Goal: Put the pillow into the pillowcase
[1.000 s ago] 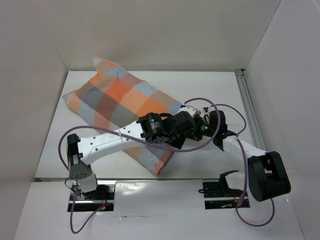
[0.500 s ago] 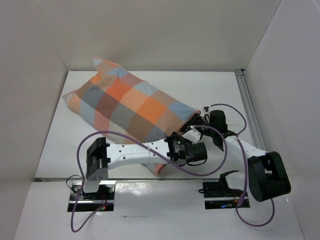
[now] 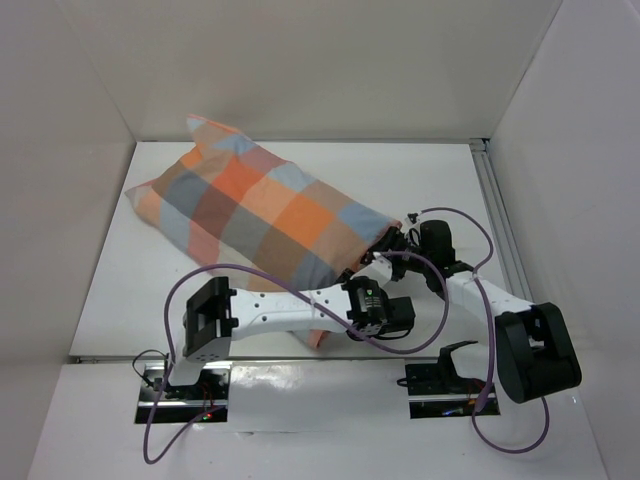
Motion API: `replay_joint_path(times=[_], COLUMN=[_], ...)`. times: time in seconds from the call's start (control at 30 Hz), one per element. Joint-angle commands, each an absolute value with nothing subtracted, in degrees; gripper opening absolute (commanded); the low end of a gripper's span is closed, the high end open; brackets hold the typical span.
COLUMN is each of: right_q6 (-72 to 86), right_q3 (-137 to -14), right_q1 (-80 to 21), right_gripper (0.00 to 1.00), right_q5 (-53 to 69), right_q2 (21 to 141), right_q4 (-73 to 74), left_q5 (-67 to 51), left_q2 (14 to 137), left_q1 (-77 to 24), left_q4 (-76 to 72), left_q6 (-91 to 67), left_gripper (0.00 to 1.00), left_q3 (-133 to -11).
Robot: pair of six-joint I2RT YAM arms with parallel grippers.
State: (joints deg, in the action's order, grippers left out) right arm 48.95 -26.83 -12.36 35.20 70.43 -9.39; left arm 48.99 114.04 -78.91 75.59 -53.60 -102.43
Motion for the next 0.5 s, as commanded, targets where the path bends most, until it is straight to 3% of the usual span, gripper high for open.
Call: replay_joint_path(times=[0.0, 0.03, 0.17, 0.47], right_q6=[48.8, 48.8, 48.8, 47.6], right_q3=[-28.9, -28.9, -28.9, -28.9], right_q1=[-12.1, -12.1, -12.1, -12.1], right_gripper=[0.62, 0.62, 0.62, 0.63], right_q5=[36.3, 36.3, 36.3, 37.6], right_q2=[70.3, 70.3, 70.3, 70.1], right_q4=[-13.3, -13.3, -13.3, -11.9], left_q5=[51.9, 51.9, 51.9, 45.9], left_q2=[110.2, 110.2, 110.2, 104.3], left_q1=[-79.0, -79.0, -79.0, -79.0], left_q4=[78.2, 78.2, 78.2, 76.8], left_q6=[-55.5, -55.5, -55.5, -53.7], left_gripper=[0.30, 0.20, 0.00, 0.00], left_q3=[-103.3, -103.8, -104.5, -109.6])
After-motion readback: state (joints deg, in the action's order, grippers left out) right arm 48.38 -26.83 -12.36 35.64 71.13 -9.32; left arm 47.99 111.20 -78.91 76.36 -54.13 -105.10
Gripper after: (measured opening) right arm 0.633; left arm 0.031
